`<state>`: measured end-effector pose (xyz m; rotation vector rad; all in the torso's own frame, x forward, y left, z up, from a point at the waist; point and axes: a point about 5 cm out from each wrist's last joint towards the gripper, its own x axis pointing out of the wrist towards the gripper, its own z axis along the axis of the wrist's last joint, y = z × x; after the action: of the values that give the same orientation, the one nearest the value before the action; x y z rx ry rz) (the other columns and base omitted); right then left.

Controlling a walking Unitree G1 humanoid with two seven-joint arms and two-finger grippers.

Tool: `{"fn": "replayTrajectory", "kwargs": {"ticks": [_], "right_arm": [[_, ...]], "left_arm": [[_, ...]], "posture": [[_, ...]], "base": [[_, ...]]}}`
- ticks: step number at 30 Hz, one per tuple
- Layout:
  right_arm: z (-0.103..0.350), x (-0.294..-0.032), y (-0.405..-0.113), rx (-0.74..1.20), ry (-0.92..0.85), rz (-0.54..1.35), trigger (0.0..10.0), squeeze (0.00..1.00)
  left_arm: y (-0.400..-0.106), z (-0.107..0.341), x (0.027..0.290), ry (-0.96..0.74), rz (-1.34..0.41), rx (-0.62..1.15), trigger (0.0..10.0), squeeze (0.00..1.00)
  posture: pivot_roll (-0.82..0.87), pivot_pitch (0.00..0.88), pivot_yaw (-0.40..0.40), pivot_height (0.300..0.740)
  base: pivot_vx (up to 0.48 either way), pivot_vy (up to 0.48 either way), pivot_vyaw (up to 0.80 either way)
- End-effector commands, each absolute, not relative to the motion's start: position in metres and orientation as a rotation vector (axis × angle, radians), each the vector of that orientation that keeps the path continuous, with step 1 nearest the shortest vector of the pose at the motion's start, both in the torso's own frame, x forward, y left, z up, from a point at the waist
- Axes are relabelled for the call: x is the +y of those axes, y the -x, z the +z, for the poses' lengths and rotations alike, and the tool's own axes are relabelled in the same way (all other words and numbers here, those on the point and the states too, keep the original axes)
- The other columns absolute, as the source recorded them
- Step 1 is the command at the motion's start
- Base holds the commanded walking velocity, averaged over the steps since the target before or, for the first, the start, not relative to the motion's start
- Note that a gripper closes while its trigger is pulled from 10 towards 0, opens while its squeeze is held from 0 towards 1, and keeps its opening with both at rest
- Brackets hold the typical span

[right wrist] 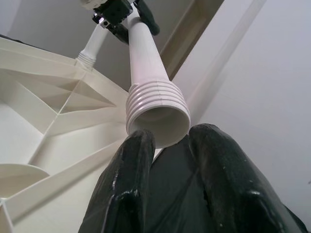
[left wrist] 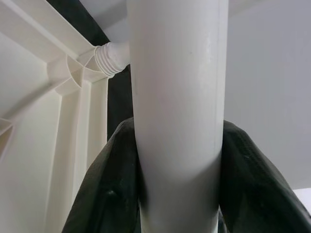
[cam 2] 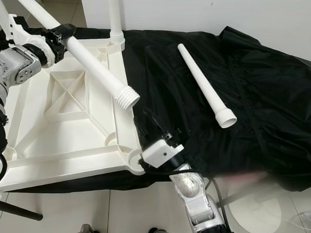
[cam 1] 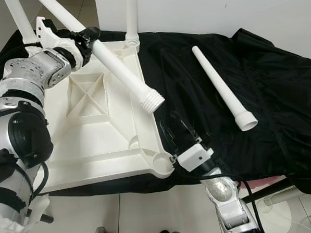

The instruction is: Building children table

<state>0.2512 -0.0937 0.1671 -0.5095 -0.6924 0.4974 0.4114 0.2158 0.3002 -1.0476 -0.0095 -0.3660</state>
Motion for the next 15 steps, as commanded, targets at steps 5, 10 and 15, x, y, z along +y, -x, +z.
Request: {"fn": "replayTrajectory", "kwargs": {"ticks": [5, 10, 15], "right_arm": [[0.162, -0.108, -0.261, -0.577, 0.368, 0.377, 10.0, 0.00], [0.167, -0.113, -0.274, -0.483, 0.144, 0.320, 10.0, 0.00], [0.176, -0.116, -0.292, -0.396, -0.073, 0.259, 10.0, 0.00]], "left_arm": [[-0.411, 0.324, 0.219, 0.989, -0.383, -0.129, 10.0, 0.00], [-0.412, 0.328, 0.214, 0.898, -0.394, -0.163, 10.0, 0.00], [-0.411, 0.335, 0.209, 0.806, -0.414, -0.251, 10.0, 0.00]], "posture": [[-0.08, 0.139, 0.026, 0.740], [-0.08, 0.133, 0.025, 0.740], [-0.08, 0.117, 0.025, 0.740]], "base": [[0.000, 0.000, 0.00], [0.000, 0.000, 0.00], [0.000, 0.000, 0.00]]}}
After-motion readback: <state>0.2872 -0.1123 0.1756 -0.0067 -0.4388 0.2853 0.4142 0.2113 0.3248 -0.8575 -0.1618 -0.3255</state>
